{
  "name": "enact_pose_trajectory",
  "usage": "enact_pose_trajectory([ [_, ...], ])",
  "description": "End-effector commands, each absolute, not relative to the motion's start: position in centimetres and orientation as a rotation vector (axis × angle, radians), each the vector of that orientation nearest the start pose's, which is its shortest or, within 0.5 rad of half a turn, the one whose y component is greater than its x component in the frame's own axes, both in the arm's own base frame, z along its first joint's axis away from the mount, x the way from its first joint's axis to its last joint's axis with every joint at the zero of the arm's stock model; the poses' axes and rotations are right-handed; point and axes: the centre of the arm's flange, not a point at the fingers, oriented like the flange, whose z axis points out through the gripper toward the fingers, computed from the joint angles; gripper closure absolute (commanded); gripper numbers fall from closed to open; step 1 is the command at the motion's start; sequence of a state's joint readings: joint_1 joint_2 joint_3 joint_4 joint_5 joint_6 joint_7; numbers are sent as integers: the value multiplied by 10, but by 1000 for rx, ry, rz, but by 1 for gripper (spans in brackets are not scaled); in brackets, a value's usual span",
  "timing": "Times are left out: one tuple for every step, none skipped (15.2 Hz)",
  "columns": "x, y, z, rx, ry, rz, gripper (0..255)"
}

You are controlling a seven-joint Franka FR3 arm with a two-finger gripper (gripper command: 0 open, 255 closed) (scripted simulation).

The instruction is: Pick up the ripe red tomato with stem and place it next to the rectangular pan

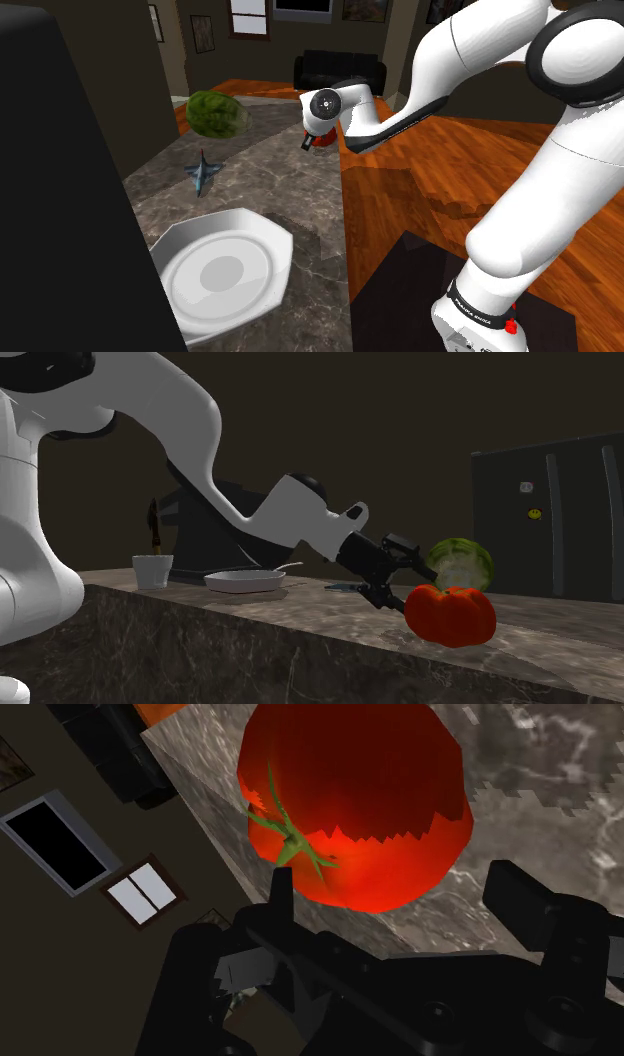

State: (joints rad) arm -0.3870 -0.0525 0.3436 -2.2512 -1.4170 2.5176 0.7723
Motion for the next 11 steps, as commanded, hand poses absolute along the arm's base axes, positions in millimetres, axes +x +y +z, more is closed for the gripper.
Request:
enact_pose_trajectory([
  [538, -13, 412, 2203, 327, 694, 0],
  [538, -13, 412, 2203, 327, 694, 0],
  [538, -13, 412, 2203, 327, 694, 0],
  [538, -13, 412, 2203, 327, 694, 255],
  [538, -13, 412, 2203, 327, 694, 255],
  [538, -13, 412, 2203, 327, 694, 255],
  [538, -13, 412, 2203, 327, 694, 255],
  [538, -13, 412, 2203, 327, 694, 255],
  [538, -13, 412, 2203, 327, 694, 255],
  [538, -13, 412, 2203, 327, 694, 255],
  [538, -13, 412, 2203, 327, 694, 255],
])
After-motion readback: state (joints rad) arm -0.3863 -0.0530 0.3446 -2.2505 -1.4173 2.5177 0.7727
